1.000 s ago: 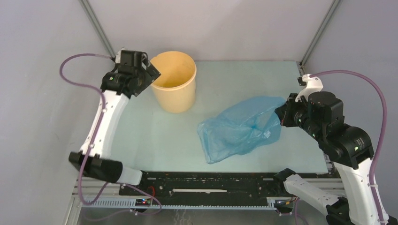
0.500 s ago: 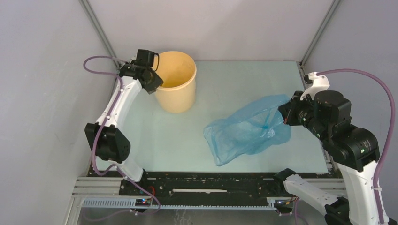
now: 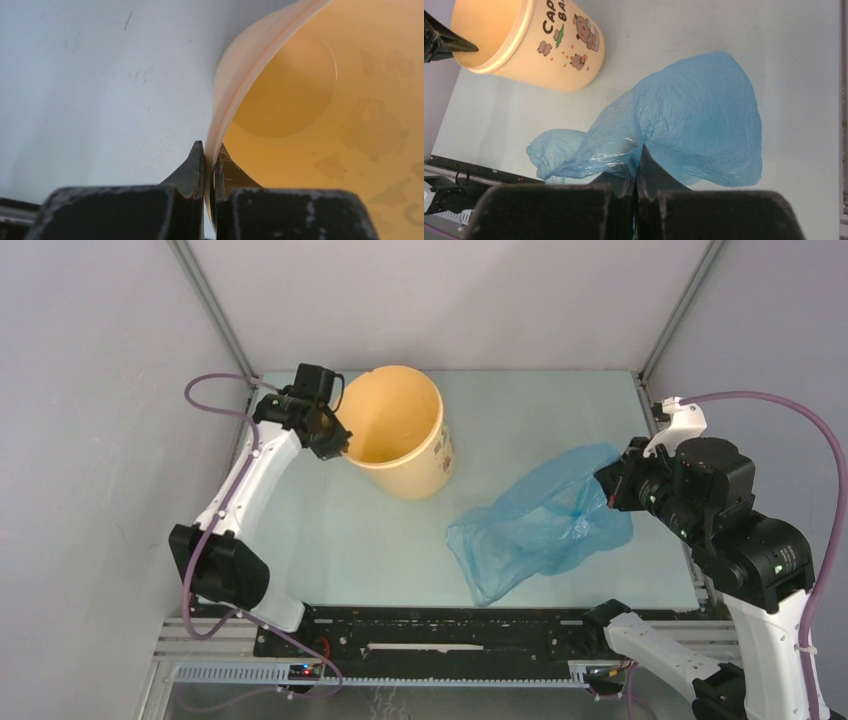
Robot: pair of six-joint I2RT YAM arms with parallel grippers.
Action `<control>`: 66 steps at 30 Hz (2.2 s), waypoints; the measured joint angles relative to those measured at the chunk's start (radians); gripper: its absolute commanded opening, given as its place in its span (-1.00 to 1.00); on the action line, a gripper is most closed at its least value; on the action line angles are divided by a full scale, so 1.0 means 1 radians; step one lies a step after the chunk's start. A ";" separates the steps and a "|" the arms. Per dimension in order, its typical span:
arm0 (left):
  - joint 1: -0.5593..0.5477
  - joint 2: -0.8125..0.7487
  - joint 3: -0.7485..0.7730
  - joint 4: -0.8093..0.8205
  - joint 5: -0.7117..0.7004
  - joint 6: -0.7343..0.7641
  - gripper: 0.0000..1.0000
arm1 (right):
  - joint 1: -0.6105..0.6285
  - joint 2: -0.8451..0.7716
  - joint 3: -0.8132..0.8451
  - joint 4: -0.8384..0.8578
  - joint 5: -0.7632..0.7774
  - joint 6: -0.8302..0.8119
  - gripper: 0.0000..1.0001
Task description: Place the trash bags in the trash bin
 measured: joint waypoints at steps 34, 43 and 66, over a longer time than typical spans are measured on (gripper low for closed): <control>-0.338 -0.101 0.014 -0.084 -0.089 0.000 0.91 | -0.002 -0.031 0.038 0.024 -0.107 0.008 -1.00; -0.521 -0.557 -0.162 0.165 -0.023 0.081 1.00 | -0.003 0.001 0.158 0.021 -0.072 0.080 -1.00; -1.100 -0.310 -0.240 0.620 -0.108 0.291 1.00 | -0.132 0.206 0.318 -0.073 0.134 0.238 -1.00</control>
